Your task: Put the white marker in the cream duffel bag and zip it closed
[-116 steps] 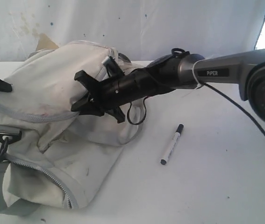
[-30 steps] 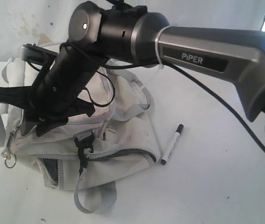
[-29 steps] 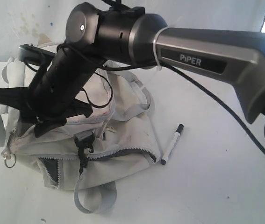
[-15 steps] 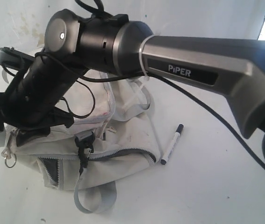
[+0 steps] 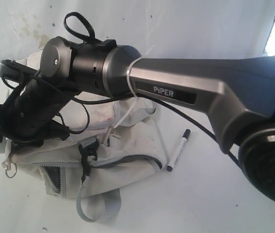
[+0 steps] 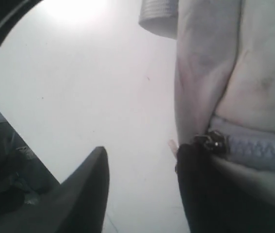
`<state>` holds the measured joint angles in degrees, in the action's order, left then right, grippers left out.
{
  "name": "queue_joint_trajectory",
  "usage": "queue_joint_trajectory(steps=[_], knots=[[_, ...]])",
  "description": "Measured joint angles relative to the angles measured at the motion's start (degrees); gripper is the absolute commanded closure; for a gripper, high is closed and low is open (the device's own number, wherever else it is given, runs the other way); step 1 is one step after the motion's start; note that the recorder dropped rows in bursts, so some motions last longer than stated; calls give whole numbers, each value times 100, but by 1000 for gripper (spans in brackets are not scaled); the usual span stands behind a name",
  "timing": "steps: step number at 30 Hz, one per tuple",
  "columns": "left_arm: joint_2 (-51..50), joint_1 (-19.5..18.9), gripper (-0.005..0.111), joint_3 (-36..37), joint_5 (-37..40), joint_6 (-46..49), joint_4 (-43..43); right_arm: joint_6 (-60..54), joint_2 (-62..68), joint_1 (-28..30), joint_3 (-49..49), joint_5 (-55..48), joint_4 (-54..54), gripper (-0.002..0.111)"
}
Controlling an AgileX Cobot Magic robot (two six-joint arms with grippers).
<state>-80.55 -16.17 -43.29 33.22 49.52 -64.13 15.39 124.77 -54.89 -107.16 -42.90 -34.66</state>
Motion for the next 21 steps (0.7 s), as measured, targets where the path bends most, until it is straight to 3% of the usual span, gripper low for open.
queue_joint_trajectory(steps=[8, 21], knots=[[0, 0, 36, 0, -40, 0, 12, 545, 73, 0, -10, -500, 76, 70], [0, 0, 36, 0, -40, -67, 34, 2144, 49, -4, -10, 195, 1352, 70]])
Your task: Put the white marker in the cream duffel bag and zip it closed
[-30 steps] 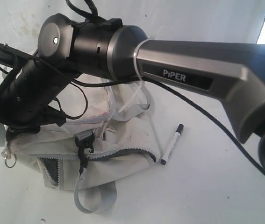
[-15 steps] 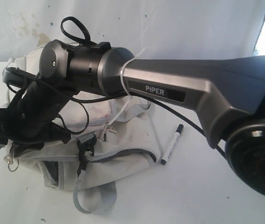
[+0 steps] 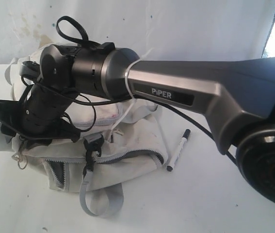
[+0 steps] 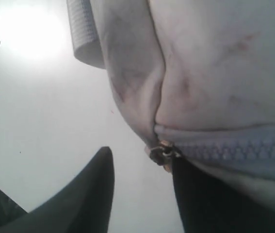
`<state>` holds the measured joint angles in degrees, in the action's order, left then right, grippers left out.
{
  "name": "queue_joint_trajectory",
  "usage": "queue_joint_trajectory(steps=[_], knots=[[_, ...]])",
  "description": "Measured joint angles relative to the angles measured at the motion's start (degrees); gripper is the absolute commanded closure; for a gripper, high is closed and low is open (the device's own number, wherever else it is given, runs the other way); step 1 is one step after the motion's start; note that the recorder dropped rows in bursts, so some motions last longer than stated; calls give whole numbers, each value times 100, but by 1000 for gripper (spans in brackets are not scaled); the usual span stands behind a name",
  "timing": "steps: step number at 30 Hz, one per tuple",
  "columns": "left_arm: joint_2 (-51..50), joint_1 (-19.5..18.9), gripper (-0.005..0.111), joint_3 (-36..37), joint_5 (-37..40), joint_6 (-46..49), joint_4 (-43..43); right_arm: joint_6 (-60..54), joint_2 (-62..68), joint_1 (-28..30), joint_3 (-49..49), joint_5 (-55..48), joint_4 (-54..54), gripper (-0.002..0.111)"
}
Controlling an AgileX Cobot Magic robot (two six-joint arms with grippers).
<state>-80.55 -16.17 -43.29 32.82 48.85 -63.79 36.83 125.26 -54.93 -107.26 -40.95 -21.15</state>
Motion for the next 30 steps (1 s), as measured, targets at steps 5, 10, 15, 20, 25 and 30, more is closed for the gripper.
queue_joint_trajectory(steps=[5, 10, 15, 20, 25, 30], knots=[[0, 0, 36, 0, 0, -23, 0, 61, 11, 0, 0, 51, 34, 70], [0, 0, 36, 0, 0, -23, 14, 61, 133, 0, 0, 93, 34, 70], [0, 0, 37, 0, 0, -44, 81, 61, 234, 0, 0, 296, 34, 89], [0, 0, 37, 0, 0, -44, 114, 61, 248, 0, 0, 474, 48, 108], [0, 0, 37, 0, 0, -44, 160, 13, 248, 0, 0, 389, 60, 108], [0, 0, 37, 0, 0, -146, 494, -501, 212, 0, 0, -228, 71, 108]])
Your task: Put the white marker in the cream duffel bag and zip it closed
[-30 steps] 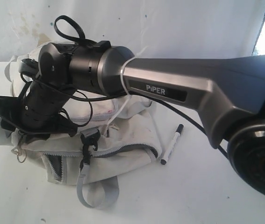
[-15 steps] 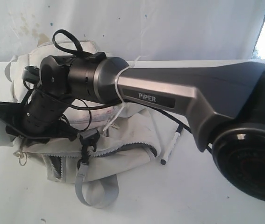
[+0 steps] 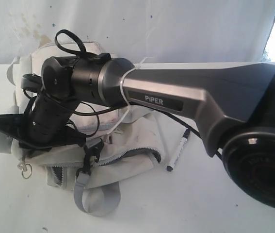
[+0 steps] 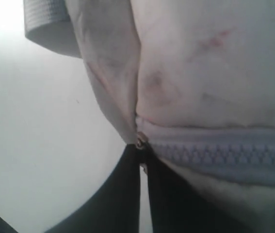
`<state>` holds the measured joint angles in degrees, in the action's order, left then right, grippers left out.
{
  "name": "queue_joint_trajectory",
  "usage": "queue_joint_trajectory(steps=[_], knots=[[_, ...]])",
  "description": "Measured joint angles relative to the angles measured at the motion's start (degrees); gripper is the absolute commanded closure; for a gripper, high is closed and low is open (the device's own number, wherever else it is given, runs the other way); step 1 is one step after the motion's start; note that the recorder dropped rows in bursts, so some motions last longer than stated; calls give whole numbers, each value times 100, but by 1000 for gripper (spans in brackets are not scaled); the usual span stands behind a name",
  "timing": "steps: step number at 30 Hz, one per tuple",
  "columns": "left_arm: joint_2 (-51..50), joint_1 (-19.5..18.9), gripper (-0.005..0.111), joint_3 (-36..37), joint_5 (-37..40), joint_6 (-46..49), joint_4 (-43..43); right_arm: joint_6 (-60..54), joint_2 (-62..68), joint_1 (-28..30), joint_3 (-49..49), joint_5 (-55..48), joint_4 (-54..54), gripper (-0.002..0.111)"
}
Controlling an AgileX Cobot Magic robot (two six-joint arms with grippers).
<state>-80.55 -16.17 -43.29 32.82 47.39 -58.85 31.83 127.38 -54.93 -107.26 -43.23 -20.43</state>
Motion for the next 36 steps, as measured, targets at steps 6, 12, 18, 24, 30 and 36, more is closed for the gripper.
queue_joint_trajectory(steps=[6, 12, 18, 24, 30, 36], knots=[[12, 0, 37, 0, 318, -415, 188, -430, -296, 0, 0, -422, 0, 108], [12, 0, 37, 112, 969, -490, 98, -706, -412, 0, 0, -462, -57, 108], [-219, 0, 37, 354, 1330, -474, -587, -1047, -412, 0, 0, -485, -295, 108], [-729, 0, 37, 381, 1876, -43, -1400, -1149, -412, 0, 0, -530, -361, 108], [-1070, 0, 40, 381, 2539, 370, -1959, -1173, -412, 0, 0, -555, -374, 108], [-1371, 0, 70, 381, 2761, 507, -2186, -1173, -412, 0, 0, -555, -388, 108]])
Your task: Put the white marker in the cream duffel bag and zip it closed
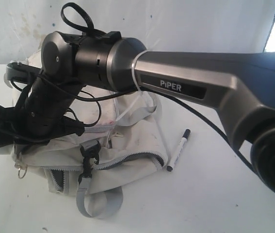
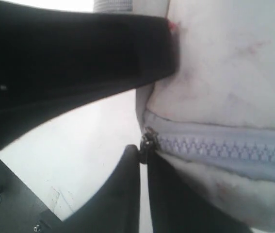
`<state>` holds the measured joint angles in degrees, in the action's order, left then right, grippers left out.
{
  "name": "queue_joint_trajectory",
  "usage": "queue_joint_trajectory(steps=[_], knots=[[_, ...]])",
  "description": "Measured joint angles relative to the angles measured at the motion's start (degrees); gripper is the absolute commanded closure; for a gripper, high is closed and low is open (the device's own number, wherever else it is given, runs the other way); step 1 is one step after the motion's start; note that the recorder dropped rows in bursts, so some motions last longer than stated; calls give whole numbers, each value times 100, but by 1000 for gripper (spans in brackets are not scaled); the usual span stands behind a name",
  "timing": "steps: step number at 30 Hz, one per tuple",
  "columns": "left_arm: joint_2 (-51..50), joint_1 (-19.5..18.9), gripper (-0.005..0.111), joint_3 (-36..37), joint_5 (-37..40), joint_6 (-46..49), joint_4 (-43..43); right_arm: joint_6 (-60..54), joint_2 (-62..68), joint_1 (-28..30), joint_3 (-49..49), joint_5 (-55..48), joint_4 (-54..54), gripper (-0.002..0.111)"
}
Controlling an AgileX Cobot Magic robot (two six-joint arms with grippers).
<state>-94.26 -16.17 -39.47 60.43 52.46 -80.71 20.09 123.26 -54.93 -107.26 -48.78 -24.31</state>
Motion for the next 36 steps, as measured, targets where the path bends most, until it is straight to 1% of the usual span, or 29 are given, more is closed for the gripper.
queue_joint_trajectory(steps=[5, 6, 7, 14, 20, 25, 29, 36], knots=[[-171, 0, 96, 0, 163, 71, -172, 0, 0, 0, 0, 0, 0, 108], [-182, 0, 104, 0, 204, 96, -202, 0, 0, 0, 0, 0, 0, 108], [-215, 0, 107, 0, 229, 122, -236, 0, 0, 0, 0, 0, 0, 108], [-284, -36, 107, 0, 371, 183, -275, 0, 0, 0, 0, -13, 0, 108], [-284, -341, 107, 0, 581, 157, -241, 0, -12, 80, 0, -80, -135, 108], [-284, -382, 107, 0, 593, 157, -171, 0, -62, 166, 0, -259, -272, 108], [-284, -382, 107, 0, 564, 157, -83, -131, -108, 350, 0, -512, -644, 108], [-284, -382, 107, 0, 569, 157, 17, -700, -120, 742, 0, -1004, -1465, 108]])
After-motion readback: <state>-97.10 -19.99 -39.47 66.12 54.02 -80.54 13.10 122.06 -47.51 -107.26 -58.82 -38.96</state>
